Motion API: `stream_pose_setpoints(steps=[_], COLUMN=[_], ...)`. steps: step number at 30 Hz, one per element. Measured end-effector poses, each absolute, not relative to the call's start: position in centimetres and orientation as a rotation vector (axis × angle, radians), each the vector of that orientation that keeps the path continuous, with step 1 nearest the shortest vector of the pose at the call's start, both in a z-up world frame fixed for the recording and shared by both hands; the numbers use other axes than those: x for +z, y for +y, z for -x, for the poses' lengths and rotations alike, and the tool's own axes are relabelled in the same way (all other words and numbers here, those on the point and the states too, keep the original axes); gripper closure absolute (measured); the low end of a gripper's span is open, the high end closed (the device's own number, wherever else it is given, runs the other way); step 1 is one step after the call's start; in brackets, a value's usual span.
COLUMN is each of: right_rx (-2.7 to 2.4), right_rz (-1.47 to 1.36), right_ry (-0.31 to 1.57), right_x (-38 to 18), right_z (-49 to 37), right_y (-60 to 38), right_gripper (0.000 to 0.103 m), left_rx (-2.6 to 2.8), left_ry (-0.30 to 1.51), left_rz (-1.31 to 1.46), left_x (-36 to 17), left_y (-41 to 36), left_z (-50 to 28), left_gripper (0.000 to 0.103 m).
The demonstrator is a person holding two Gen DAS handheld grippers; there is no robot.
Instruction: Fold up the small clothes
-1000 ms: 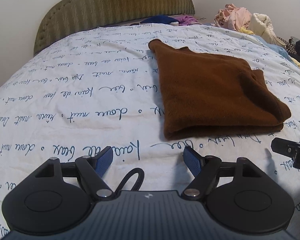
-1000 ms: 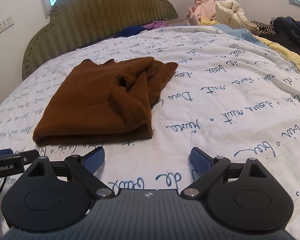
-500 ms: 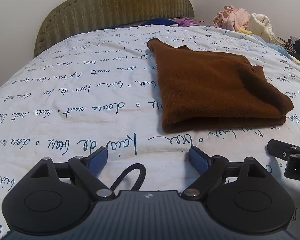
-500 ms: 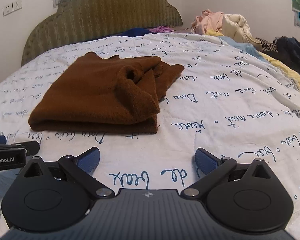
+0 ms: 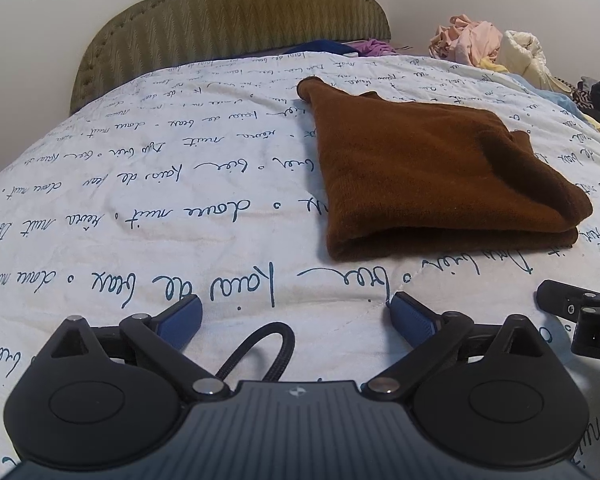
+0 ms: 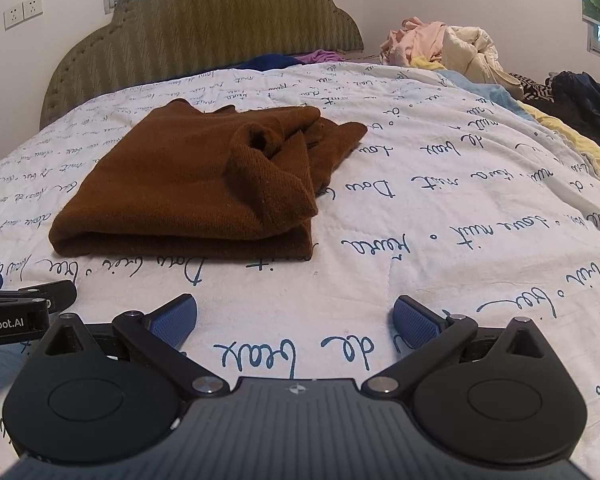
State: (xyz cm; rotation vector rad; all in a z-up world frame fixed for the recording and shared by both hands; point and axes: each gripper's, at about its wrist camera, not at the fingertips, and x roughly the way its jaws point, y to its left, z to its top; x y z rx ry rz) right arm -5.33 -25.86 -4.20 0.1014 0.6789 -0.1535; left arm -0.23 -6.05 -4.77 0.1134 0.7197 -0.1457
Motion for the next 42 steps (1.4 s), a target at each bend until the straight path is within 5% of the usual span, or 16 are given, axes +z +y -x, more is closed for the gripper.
stream_pose_setpoints(steps=[42], right_rx=[-0.158], right_rz=[-0.097], right_ry=[0.68], right_x=[-4.41], right_z=[5.26], right_y=[-25.91], right_gripper=[0.0], left_rx=[-0.148], left_ry=[0.717], left_rz=[-0.107], left_x=[-4.82], left_y=[-6.02], left_z=[0.25], left_gripper=[0.0])
